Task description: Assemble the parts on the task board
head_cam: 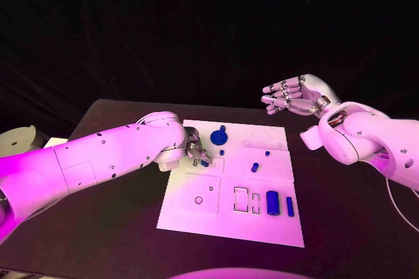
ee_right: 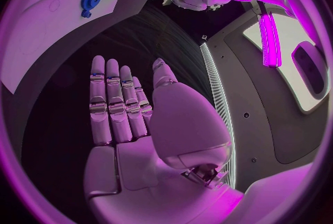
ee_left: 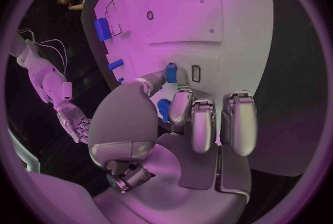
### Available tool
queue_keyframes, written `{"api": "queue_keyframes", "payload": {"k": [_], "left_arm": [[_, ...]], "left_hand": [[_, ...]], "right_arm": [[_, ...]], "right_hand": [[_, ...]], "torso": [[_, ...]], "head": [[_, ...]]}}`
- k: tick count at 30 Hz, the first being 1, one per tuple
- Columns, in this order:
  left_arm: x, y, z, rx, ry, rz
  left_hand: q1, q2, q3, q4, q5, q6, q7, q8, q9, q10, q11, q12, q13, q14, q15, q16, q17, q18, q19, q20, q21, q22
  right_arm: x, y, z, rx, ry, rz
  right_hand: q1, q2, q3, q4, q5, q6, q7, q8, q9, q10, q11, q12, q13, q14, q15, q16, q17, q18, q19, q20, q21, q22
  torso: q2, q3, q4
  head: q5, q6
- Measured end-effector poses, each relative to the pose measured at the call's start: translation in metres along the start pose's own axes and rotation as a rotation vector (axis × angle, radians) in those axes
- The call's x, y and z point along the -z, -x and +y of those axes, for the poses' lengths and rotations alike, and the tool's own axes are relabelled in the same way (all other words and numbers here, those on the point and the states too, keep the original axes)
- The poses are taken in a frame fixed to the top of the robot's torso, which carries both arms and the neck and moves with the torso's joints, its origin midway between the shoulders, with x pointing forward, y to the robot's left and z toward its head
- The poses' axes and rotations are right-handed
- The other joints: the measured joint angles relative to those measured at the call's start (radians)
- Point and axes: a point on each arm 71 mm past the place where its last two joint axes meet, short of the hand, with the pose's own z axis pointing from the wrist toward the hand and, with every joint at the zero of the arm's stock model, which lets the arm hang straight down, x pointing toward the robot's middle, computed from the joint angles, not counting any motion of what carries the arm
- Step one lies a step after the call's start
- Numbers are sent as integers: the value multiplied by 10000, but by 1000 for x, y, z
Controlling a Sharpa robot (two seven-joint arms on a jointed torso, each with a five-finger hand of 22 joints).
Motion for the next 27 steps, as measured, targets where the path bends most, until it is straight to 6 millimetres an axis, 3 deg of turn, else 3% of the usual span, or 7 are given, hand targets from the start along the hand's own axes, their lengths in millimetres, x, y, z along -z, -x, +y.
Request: {"api": "queue_keyframes", "payload": {"k": [3,5,27], "left_arm": [[0,-1,-1,-70,-20,57],[-1,-2,-2,-119,-26,87],[-3,-2,-2,-327,63,168]], "left_hand": [[-151,-2,-123,68,0,124,-52,7,24,55,13,62,57,21,-21,0,0,1,0,0,0,0],[-200,45,-161,106,0,145,-67,20,18,87,-18,104,94,35,-35,0,-1,-117,0,0,0,0],[-767,-48,-879,466,1,375,-159,125,-67,266,-54,252,347,-1,-70,0,-2,-116,0,-72,167,-1]], "right_arm": [[0,0,0,-53,-9,5],[0,0,0,-82,-16,8],[0,-1,0,-186,-47,25]], "right_hand": [[0,0,0,0,0,0,0,0,0,0,0,-52,-41,0,0,0,-80,-1,40,-40,-15,-30],[0,0,0,0,0,0,0,0,0,0,0,-52,-59,0,0,0,-120,0,40,-40,-68,-44],[-120,37,-25,-136,42,-73,70,-40,-9,-28,86,-233,-103,-108,107,0,-520,-1,110,31,-339,-99]], "torso": [[0,1,1],[0,1,1],[0,-4,8]], "head": [[-2,-3],[-2,-4],[-44,-14]]}}
